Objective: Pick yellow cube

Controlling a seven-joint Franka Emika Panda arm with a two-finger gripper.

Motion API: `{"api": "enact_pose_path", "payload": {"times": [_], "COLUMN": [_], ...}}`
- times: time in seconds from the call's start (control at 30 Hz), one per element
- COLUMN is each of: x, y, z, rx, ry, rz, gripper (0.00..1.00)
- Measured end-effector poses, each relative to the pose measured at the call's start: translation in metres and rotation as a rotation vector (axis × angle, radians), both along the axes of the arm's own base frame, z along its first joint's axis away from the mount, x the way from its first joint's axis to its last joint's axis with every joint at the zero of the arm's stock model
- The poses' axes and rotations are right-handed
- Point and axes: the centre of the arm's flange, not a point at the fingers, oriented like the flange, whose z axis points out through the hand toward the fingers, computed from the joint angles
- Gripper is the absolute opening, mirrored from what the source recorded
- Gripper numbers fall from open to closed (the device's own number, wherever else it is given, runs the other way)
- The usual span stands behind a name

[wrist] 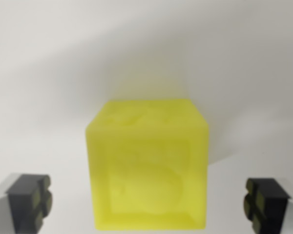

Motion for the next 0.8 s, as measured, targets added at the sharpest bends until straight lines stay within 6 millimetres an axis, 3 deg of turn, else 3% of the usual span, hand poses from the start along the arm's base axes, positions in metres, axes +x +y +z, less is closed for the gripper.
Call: {"api": "enact_pose_path", "payload": {"times": [0.67, 0.7, 0.8], "x": [-0.001, -0.001, -0.001], "y": [0.001, 0.001, 0.001], "z": [-0.043, -0.043, -0.042], "rx": [0.0, 0.0, 0.0], "ry": [0.0, 0.0, 0.0], "rz": [-0.006, -0.007, -0.007], "gripper": [1.0, 0.0, 0.0]}}
